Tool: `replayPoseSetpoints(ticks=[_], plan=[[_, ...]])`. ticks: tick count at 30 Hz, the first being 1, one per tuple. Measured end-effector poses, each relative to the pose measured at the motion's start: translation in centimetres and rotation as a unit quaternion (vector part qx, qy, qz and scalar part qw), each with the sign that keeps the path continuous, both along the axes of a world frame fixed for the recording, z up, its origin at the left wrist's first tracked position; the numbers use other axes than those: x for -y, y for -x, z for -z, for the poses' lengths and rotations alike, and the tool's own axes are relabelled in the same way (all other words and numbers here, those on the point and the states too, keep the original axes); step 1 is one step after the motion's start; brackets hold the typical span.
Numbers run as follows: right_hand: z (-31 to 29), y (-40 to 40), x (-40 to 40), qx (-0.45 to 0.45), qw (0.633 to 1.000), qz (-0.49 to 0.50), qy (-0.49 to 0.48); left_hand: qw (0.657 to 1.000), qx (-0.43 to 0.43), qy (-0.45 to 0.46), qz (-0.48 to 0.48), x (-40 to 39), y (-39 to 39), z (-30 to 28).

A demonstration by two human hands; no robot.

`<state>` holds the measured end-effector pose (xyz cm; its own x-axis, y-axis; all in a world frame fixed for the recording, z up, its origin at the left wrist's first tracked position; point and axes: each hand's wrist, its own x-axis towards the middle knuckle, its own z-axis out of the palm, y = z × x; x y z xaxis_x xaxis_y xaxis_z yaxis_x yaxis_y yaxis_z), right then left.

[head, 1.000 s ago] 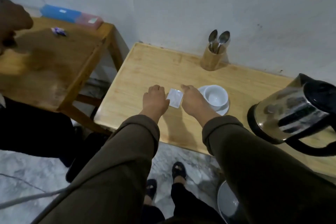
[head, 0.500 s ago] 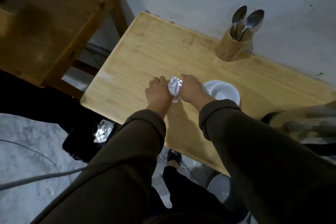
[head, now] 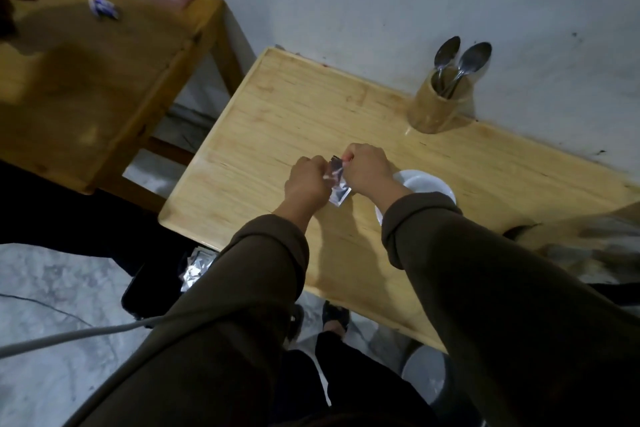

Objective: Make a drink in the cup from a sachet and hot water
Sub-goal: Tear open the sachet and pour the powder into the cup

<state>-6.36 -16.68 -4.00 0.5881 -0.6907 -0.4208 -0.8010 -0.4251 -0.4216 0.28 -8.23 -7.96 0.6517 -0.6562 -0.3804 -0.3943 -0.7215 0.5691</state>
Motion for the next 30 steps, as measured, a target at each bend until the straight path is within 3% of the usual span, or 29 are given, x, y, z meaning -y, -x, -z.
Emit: replayPoseSetpoints(ticks=[4, 8, 12, 20, 26, 30], plan=[[-2.4, 0.3, 0.1, 0.022, 1.000, 0.021, 0.003, 0.987, -0.124, 0.101, -0.036, 0.0, -0.7, -2.5], [-4.9, 1.6, -0.5, 0.079, 0.993, 0.085, -0.002, 0.973, -0.174, 0.151, -0.010, -0.2, -0.6, -5.3], [-7.3, 3.3, -1.8, 0.159, 0.976, 0.148, 0.019, 0.967, -0.177, 0.172, 0.058, -0.1, -0.2, -8.1], [-10.3, 7.3, -3.8, 0.201, 0.953, 0.215, 0.079, 0.951, -0.188, 0.197, 0.149, -0.1, 2.3, -11.0], [-11.3, 9.3, -3.7, 0.210, 0.950, 0.213, 0.092, 0.947, -0.207, 0.193, 0.151, 0.3, 3.9, -12.1], [-11.6, 9.9, -3.2, 0.237, 0.943, 0.203, 0.115, 0.939, -0.265, 0.190, 0.114, 0.9, 5.0, -13.1]])
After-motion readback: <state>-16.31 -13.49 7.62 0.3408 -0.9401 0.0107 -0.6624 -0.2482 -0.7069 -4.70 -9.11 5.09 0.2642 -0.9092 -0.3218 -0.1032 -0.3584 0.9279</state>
